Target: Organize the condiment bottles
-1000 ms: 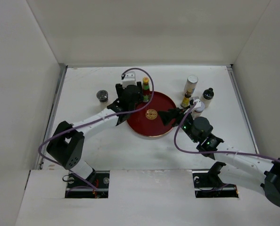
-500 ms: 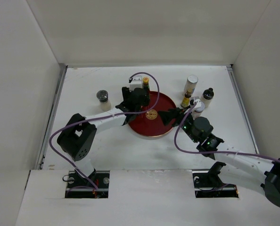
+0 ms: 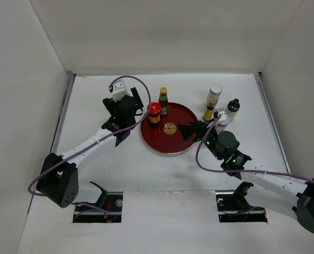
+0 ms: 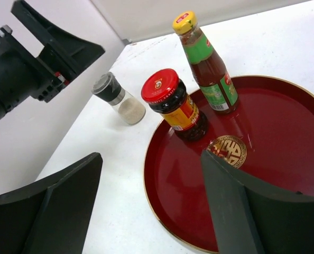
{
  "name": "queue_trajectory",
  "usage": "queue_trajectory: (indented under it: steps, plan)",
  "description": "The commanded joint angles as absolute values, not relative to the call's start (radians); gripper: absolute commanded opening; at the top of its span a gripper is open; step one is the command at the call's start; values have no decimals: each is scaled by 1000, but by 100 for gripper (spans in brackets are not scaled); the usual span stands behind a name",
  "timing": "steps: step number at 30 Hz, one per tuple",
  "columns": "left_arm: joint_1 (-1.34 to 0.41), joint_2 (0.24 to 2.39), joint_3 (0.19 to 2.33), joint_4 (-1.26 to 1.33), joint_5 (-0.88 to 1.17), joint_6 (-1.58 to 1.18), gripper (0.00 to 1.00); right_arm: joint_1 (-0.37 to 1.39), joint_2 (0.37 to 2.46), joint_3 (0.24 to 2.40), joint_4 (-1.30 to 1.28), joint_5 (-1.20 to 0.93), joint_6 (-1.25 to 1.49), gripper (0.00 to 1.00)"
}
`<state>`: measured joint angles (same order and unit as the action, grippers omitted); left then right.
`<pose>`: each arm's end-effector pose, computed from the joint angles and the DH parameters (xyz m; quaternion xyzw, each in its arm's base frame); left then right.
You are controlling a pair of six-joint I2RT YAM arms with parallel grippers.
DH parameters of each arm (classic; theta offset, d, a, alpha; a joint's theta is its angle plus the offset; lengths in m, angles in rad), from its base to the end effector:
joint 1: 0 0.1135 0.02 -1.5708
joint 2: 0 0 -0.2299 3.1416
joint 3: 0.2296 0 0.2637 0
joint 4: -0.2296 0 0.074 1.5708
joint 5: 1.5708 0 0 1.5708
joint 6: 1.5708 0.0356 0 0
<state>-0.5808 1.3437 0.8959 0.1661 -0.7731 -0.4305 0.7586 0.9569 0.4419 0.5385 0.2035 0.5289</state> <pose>0.2822 -0.1555 0.2528 -0.1703 0.7553 -0.0059 0.6328 0.1860 0.1664 0.2297 -0.0075 0.6989 0.3704 0.6118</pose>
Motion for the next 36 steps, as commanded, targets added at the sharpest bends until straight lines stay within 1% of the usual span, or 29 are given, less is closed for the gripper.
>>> queue_trajectory:
  steps: [1,3,8,12,15,19,21,22,24,25,27,29,32,34,36]
  plan:
    - [-509,1336,891,60,-834,-476,91,752,950,451,584,210,534,86]
    - [-473,1368,903,49,-841,-476,91,754,954,451,586,212,532,91]
    - [-430,1442,934,40,-825,-482,93,754,951,451,584,207,534,97]
    - [-387,1511,966,49,-792,-489,93,754,959,451,584,204,538,98]
    - [-360,1542,966,103,-762,-491,92,754,956,454,583,204,532,98]
    - [-334,1580,989,141,-724,-486,88,754,966,457,583,199,535,98]
    - [-331,1598,997,169,-715,-483,81,755,965,459,583,199,532,98]
    - [-329,1608,1000,178,-713,-482,75,755,966,459,589,199,532,98]
    - [-332,1614,1006,184,-713,-477,58,755,971,457,584,199,535,98]
    - [-340,1605,997,187,-722,-477,52,755,971,459,583,199,535,98]
    - [-352,1569,965,196,-736,-476,42,755,960,459,583,199,531,98]
    - [-372,1510,928,187,-749,-476,39,755,954,453,587,201,531,98]
    - [-433,1376,861,169,-785,-476,37,755,954,454,583,199,534,98]
    - [-502,1280,822,138,-807,-474,35,755,954,454,587,204,529,98]
    - [-560,1226,827,68,-815,-474,35,755,959,453,591,206,532,97]
